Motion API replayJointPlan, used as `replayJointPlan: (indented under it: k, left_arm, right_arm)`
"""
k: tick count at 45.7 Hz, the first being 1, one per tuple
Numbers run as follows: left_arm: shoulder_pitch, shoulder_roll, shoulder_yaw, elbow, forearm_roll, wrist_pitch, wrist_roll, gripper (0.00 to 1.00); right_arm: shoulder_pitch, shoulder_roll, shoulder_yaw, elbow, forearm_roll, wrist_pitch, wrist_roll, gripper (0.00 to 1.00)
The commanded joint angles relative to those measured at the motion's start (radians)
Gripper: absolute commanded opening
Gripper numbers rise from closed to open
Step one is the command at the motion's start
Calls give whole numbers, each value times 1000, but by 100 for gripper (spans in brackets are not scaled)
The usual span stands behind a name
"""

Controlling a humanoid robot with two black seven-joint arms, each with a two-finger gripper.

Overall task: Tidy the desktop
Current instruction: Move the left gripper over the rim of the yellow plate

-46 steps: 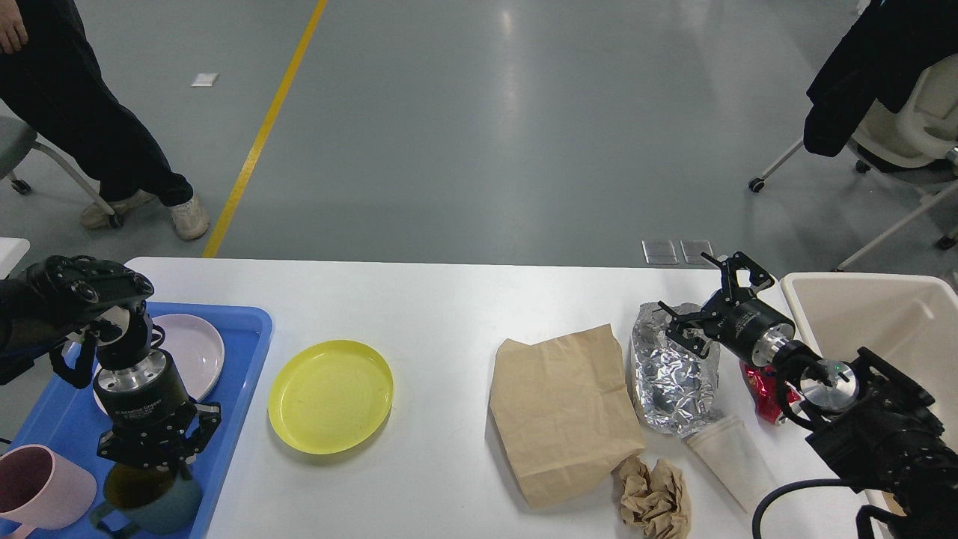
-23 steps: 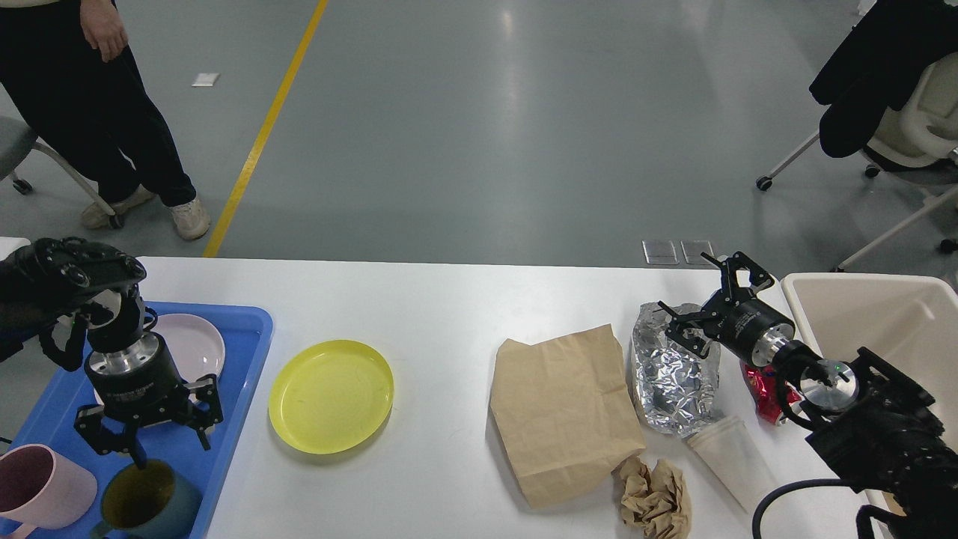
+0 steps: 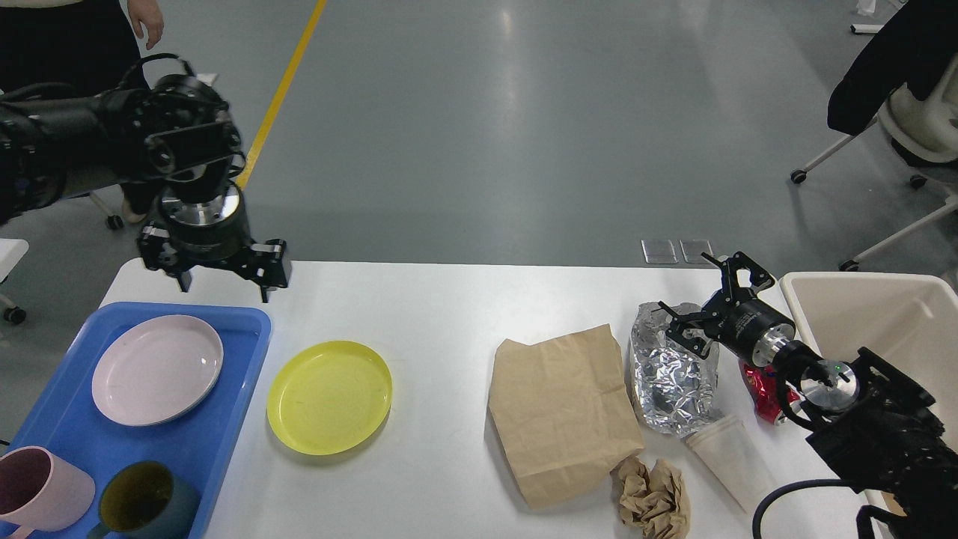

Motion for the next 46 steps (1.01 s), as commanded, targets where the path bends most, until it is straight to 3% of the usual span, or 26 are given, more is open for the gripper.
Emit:
replayJointPlan:
  k: [1,6,18,23,35,46]
  left_arm:
    - [-3,-144,-4,1,102,0,-15,94]
    - [35,-220,-33,4,134,25,-16,94]
    - [228,-283,-123,54,168,355,-16,94]
    - [340,-276,-218,107,168,443,-16,94]
    - [531,-270,-307,215,148,520,-15,94]
    - [620,-265,-317,298,168,536,-16,94]
  right_arm:
    - [1,1,0,0,0,0,0,100]
    - [-1,1,0,0,0,0,0,100]
    - [-1,1,0,0,0,0,0,100]
    - [1,1,0,0,0,0,0,100]
    - [-1,1,0,0,0,0,0,100]
    - [1,-1,0,0,0,0,0,100]
